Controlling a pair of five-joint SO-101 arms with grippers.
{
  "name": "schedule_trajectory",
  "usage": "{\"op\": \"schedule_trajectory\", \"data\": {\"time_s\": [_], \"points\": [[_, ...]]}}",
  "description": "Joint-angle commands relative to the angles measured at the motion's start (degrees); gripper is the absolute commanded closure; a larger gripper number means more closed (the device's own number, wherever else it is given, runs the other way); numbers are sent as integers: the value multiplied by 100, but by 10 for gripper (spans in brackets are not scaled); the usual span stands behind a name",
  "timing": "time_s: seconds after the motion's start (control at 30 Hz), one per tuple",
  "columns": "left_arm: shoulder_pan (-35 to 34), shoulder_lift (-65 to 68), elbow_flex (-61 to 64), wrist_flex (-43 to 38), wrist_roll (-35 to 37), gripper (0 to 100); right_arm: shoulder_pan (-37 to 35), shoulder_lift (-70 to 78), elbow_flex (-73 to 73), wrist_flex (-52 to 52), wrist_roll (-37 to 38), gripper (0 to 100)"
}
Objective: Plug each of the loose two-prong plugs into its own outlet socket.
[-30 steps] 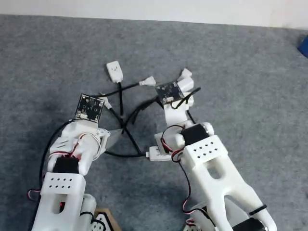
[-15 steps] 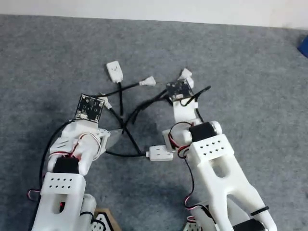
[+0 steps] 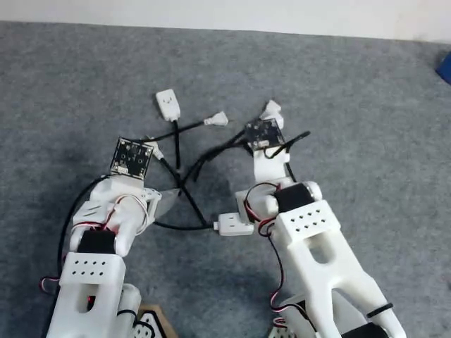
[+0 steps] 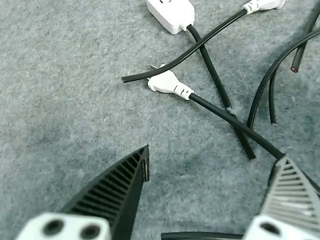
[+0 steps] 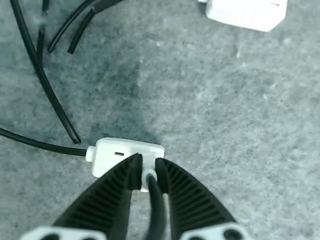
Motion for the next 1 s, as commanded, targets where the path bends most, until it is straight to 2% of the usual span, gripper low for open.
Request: {"op": "schedule_trajectory", "data": {"time_s": [0.0,0.87,0.97], "points": [[-31,22,-31,-97,35,636,-110,-48,31,-66,-70,993],[-57,22,-22,-202,26,636,-119,-40,207,-180,-97,993],[-57,22,-22,-202,26,636,-277,-31,215,-189,-316,993]]}}
